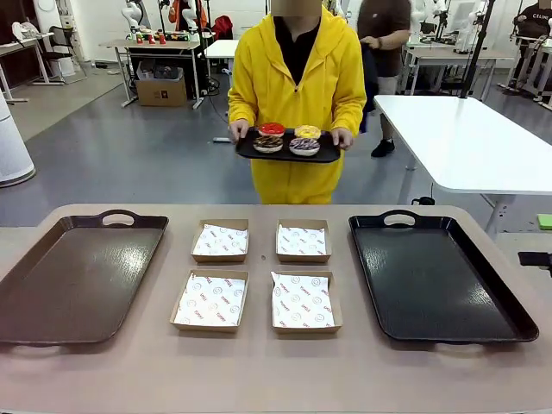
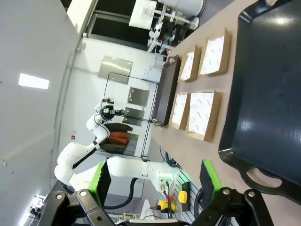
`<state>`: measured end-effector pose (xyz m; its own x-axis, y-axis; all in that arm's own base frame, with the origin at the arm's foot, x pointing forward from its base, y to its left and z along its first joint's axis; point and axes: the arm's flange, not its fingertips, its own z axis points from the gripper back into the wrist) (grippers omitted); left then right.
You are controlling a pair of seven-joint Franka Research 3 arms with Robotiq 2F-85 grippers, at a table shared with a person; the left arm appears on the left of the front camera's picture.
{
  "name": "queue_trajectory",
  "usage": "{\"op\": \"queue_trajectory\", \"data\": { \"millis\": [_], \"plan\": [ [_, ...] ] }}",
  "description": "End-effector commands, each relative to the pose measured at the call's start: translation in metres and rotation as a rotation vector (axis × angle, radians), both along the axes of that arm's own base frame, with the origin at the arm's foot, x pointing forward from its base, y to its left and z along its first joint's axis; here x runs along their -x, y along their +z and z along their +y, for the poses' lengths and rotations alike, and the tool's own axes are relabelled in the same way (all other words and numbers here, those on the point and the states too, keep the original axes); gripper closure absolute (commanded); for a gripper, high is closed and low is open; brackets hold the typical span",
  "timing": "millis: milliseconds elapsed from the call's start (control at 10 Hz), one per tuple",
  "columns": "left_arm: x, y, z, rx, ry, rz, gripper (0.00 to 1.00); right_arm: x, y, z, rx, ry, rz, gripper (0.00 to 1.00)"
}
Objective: Individually package the donuts and arrange them on the tray.
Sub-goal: Pick up one Paper togo box.
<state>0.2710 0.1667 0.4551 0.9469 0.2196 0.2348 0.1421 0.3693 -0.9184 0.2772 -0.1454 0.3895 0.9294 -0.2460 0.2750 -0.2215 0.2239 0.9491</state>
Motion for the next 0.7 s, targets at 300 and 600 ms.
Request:
{"op": "queue_trajectory", "data": {
  "millis": [300,600],
  "plan": [
    [0.007,0.001,0.020,0.005,0.047,0.007,0.00,0.004,0.001,-0.005,0.000,-0.013,-0.007,0.00],
    [0.007,0.001,0.020,0.005,0.047,0.007,0.00,0.004,0.001,-0.005,0.000,-0.013,-0.007,0.00]
  ]
}}
